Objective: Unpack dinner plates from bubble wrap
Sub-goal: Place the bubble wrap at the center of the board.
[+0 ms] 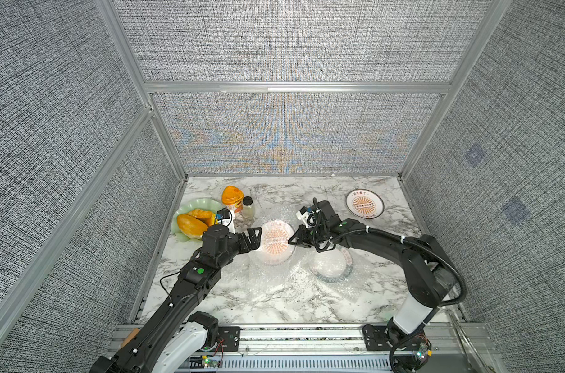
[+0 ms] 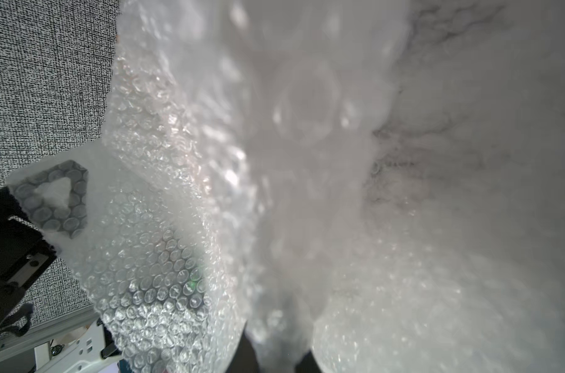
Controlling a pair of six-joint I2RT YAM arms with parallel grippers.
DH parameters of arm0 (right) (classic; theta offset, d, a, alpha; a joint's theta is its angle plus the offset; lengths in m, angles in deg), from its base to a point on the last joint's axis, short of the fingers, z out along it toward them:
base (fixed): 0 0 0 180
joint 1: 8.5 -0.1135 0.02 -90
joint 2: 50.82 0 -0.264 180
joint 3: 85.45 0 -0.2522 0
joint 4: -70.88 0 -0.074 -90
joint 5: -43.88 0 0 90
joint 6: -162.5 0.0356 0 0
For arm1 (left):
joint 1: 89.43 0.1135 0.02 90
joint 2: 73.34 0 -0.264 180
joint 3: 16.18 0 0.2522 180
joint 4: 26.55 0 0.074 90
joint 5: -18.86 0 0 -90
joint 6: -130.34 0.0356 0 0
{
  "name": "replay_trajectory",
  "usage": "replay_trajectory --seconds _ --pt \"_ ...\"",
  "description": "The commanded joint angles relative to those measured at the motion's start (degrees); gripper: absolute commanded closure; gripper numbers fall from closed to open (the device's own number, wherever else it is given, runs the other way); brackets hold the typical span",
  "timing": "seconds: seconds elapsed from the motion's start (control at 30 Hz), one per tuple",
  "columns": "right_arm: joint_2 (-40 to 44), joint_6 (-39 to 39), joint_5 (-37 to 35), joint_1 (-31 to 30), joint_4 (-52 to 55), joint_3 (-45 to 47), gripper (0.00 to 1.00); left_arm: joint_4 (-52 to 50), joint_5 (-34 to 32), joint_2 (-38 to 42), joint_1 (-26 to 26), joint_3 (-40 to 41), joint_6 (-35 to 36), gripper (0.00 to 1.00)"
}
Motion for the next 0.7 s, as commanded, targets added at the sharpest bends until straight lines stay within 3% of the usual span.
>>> replay_trajectory --seconds 0.0,0.1,0.3,0.5,0.67 --pt "-2.3 -2.8 -0.1 -0.1 0.2 -0.9 1.00 -1.2 0.9 1.1 0.0 -0.8 -0.9 0.00" --pt "-3.6 -4.3 -2.5 0.2 2.4 -0.4 1.00 -4.6 -0.9 3.5 0.0 -2.7 0.3 0.01" --pt "-5.9 -5.0 -3.5 0.6 2.2 0.6 1.00 -8.7 2.0 1.5 0.1 -4.5 0.8 0.01" --pt "-6.7 -6.4 -4.8 0.7 3.3 0.2 1.00 -24.9 -9.4 1.9 0.3 -11.6 -1.9 0.00" --pt "-6.9 -6.9 -5.5 1.1 3.6 0.3 0.96 -27.1 -0.1 0.5 4.8 -12.6 -5.9 0.00"
